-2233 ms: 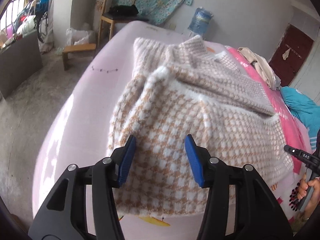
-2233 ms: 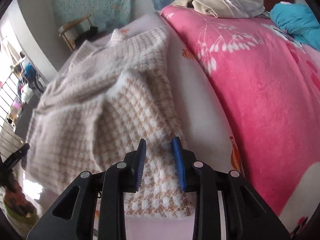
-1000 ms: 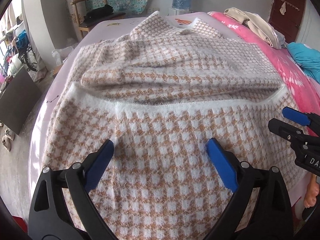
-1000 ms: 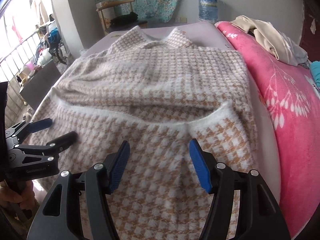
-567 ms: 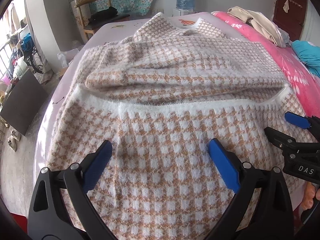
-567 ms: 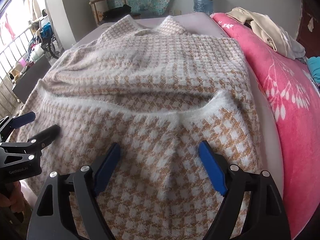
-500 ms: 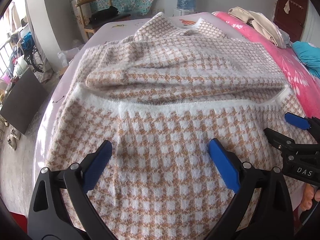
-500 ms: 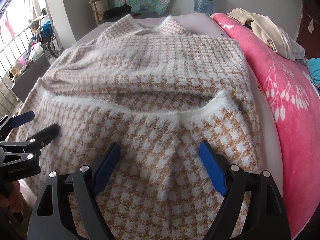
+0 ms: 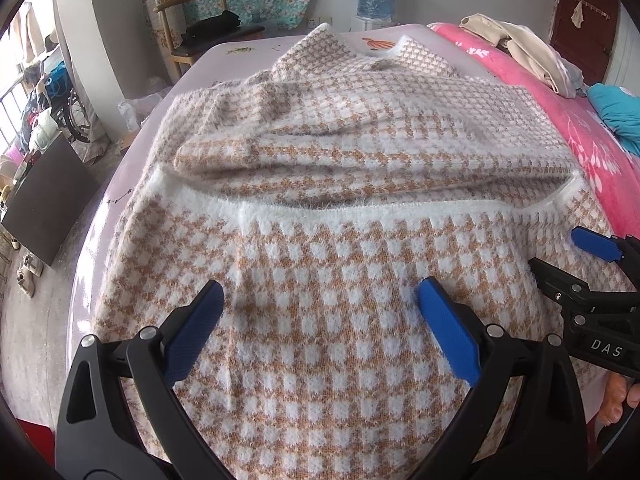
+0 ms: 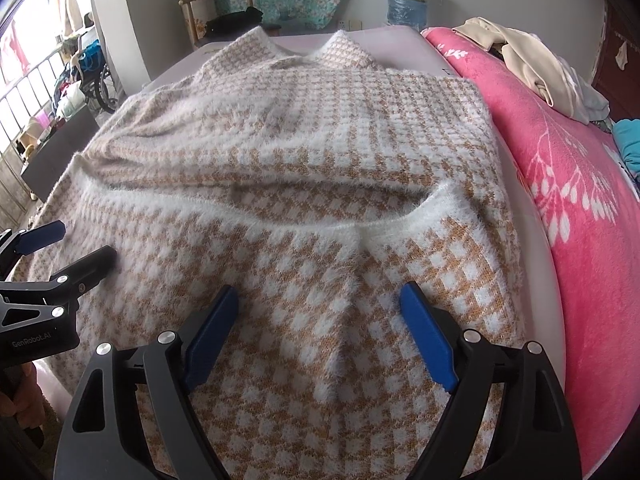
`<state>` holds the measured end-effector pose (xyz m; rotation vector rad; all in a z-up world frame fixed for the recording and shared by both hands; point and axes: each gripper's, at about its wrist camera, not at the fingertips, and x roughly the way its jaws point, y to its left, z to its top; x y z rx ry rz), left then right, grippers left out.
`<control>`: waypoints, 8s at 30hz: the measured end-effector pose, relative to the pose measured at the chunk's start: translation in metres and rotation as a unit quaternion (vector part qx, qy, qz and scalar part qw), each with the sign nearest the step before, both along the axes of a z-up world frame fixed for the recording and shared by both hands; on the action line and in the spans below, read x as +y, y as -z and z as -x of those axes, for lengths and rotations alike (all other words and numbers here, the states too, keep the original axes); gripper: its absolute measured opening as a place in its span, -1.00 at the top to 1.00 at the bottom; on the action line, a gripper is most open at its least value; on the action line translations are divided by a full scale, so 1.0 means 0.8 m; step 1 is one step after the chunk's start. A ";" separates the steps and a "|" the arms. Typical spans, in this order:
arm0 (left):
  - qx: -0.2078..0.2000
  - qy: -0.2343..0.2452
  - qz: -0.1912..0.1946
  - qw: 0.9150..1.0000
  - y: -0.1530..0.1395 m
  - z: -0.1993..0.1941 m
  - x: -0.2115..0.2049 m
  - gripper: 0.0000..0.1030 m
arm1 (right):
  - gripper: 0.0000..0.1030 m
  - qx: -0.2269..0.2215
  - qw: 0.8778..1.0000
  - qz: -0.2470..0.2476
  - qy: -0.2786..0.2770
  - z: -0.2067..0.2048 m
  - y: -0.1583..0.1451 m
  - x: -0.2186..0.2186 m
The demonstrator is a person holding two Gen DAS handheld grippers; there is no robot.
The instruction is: Fold large clothes
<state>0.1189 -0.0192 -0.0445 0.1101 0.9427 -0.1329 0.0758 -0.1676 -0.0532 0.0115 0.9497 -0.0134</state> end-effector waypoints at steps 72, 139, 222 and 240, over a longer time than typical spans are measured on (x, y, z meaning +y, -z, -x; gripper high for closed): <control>0.018 0.004 -0.009 1.000 -0.003 -0.006 0.001 -0.84 | -0.41 -0.048 0.998 -0.038 -0.025 0.032 -0.044 -0.003; 0.029 0.177 0.118 0.977 -0.112 -0.292 -0.013 0.74 | 0.63 0.052 0.976 -0.117 -0.176 -0.286 -0.122 -0.050; 0.044 0.204 0.034 0.977 -0.023 -0.259 -0.032 0.33 | 0.37 0.050 0.980 -0.058 -0.181 -0.293 -0.037 0.053; 0.018 0.113 0.073 0.991 -0.068 -0.178 0.055 0.20 | 0.26 0.042 0.991 -0.098 -0.077 -0.187 -0.074 -0.007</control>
